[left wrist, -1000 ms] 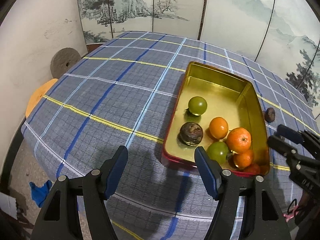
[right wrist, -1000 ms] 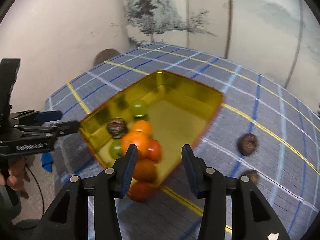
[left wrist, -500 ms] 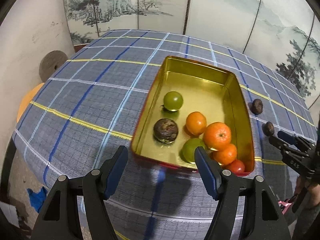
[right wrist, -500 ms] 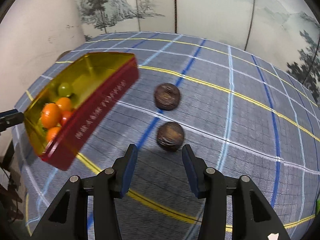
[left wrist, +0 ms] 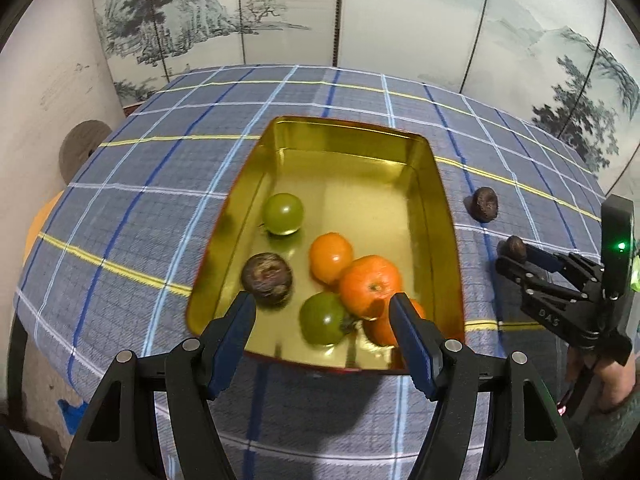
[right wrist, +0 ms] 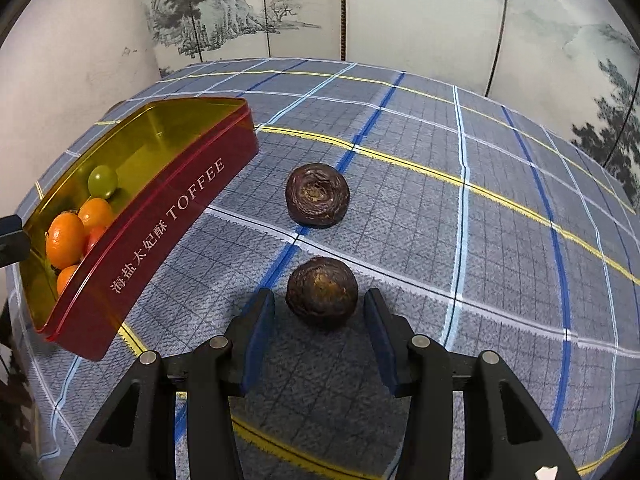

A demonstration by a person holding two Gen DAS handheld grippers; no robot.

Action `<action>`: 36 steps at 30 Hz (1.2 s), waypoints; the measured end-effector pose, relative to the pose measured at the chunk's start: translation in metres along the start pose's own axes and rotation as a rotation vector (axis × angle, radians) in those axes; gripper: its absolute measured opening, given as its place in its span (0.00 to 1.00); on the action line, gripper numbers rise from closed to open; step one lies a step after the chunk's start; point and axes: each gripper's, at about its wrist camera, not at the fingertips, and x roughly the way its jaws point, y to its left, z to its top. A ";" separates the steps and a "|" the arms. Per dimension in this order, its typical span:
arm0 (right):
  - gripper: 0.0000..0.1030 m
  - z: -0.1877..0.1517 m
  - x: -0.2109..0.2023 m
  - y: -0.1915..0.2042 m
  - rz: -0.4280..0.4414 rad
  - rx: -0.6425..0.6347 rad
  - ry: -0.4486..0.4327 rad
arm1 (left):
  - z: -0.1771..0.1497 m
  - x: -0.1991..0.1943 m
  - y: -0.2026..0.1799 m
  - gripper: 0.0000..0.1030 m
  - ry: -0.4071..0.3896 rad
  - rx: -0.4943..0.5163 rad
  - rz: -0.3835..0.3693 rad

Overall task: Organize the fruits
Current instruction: 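Reach the right tool to a brown fruit and close on it, then grasp the other brown fruit with the left tool while the right tool holds its brown fruit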

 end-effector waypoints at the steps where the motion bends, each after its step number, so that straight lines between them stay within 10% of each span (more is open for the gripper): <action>1: 0.40 0.000 0.000 0.001 -0.002 -0.004 -0.002 | 0.001 0.001 -0.004 0.68 0.001 0.006 -0.002; 15: 0.31 -0.007 -0.006 -0.007 -0.014 -0.010 -0.012 | 0.018 0.012 -0.058 0.68 -0.004 0.089 -0.047; 36: 0.31 0.000 -0.005 -0.128 -0.140 0.096 -0.003 | 0.050 0.051 -0.126 0.68 0.035 0.162 -0.047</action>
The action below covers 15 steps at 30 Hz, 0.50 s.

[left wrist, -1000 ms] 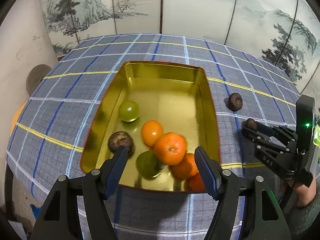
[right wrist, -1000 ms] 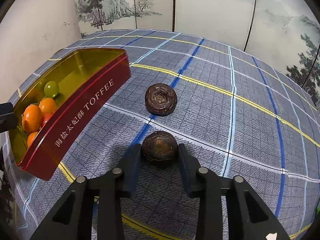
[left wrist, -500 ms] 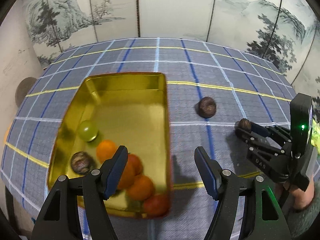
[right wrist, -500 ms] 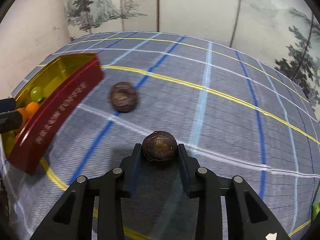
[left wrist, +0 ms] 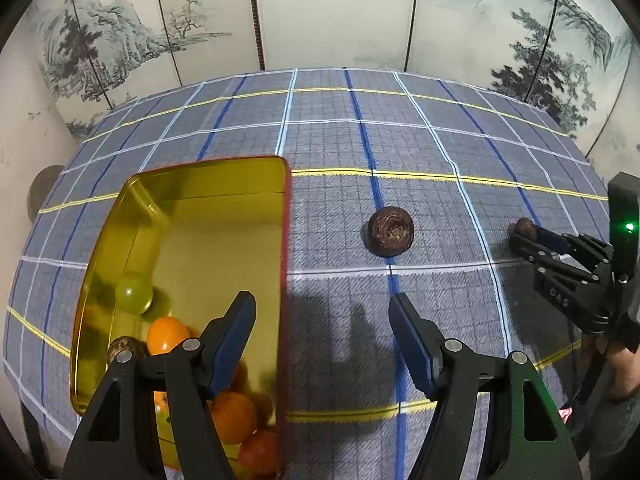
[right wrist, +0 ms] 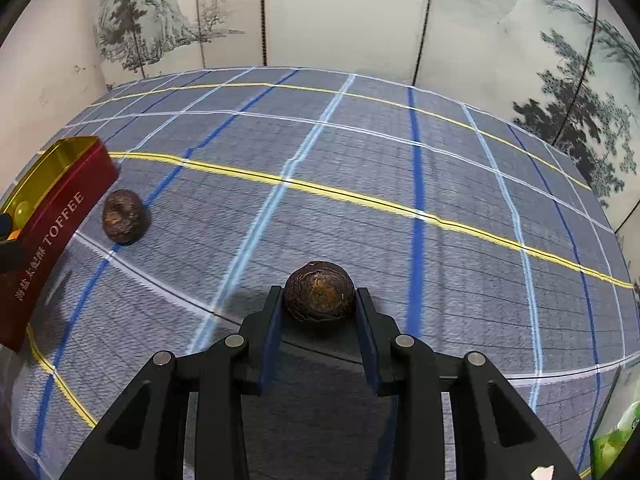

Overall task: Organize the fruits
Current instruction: 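Grasp the other brown fruit with the left tool while the right tool holds its brown fruit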

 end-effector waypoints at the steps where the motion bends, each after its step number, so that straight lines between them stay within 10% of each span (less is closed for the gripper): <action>1: 0.31 0.000 0.000 -0.004 -0.002 0.004 -0.002 | 0.002 0.002 -0.002 0.68 0.002 0.001 0.001; 15: 0.31 -0.003 0.002 -0.026 0.004 0.027 -0.021 | 0.026 0.022 -0.019 0.68 0.034 -0.025 -0.023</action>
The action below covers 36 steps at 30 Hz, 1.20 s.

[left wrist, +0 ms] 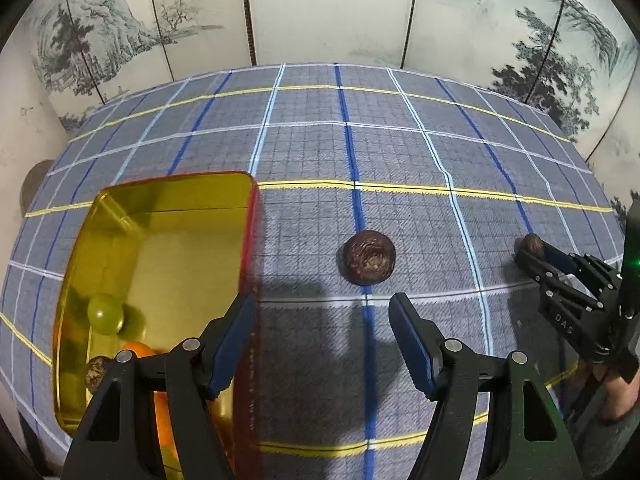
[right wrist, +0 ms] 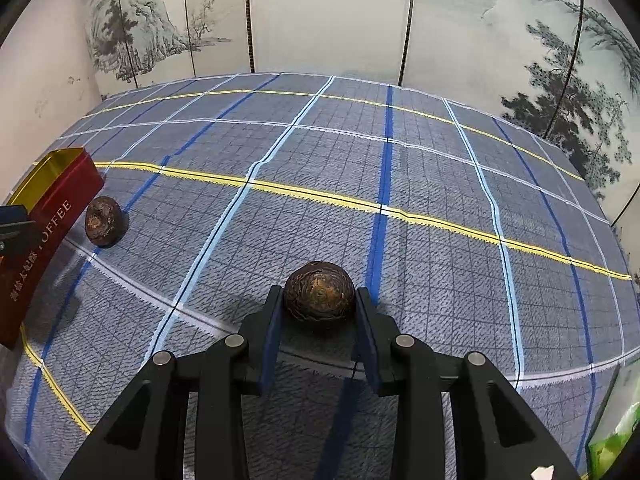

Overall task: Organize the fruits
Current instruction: 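Grasp the other brown fruit with the left tool while the right tool holds its brown fruit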

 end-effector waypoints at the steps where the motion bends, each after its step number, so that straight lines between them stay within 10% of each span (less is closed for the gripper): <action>1: 0.31 0.001 0.001 -0.002 -0.002 0.002 0.000 | 0.002 0.001 -0.001 0.68 0.002 -0.004 -0.004; 26: 0.32 0.006 0.006 -0.024 -0.020 0.052 0.002 | 0.037 0.065 -0.028 0.62 0.065 0.010 0.001; 36: 0.32 0.006 0.006 -0.024 -0.019 0.052 0.002 | 0.035 0.068 -0.027 0.40 0.071 0.021 -0.016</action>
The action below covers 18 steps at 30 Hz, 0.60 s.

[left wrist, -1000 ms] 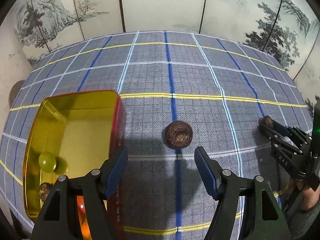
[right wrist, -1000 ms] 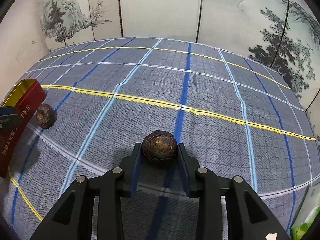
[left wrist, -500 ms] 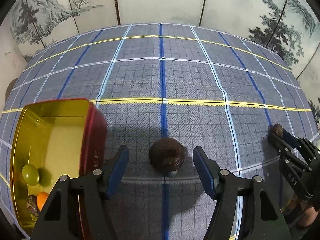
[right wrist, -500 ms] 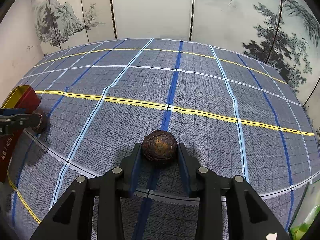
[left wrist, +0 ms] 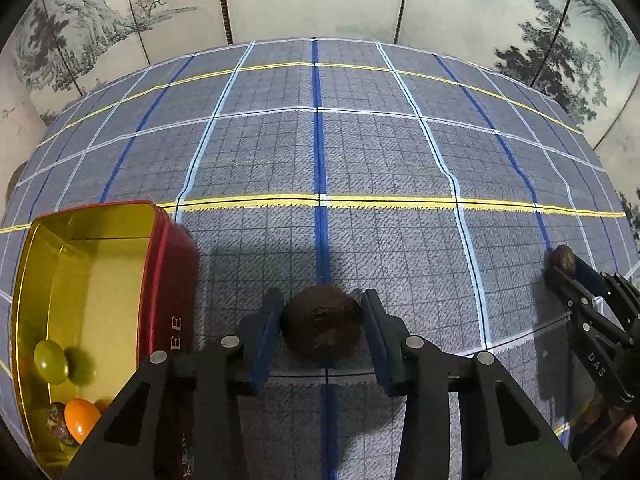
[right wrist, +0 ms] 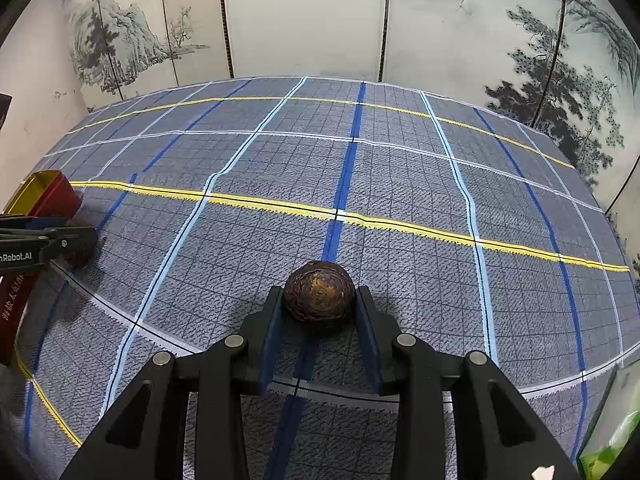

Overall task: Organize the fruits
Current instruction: 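Grasp the other brown fruit with the left tool while the right tool holds its brown fruit, then carry the brown fruit with the left tool into the tin and open it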

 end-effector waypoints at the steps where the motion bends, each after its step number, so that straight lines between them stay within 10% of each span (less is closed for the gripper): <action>1: 0.32 0.000 0.000 0.000 0.000 0.000 0.000 | 0.000 0.000 0.000 0.40 0.000 -0.002 -0.002; 18: 0.32 0.000 0.000 0.000 0.000 0.000 0.000 | -0.025 -0.037 0.002 0.40 -0.021 0.004 -0.015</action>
